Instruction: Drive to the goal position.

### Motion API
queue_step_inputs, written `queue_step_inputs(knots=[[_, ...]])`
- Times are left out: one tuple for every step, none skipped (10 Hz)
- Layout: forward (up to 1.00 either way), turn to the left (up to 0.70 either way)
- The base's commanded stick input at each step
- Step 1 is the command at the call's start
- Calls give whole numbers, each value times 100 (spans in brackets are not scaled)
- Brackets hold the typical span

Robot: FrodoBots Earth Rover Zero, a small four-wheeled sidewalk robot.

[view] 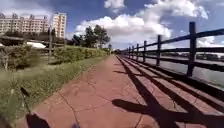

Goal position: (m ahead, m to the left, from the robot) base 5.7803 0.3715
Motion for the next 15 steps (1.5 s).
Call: queue_step_inputs(knots=[[85, 0], [85, 0], [85, 0], [85, 0], [85, 0], [85, 0], [85, 0], [85, -26], [85, -34], [85, -17], [85, 0], [85, 0], [85, 0], [85, 0], [85, 0]])
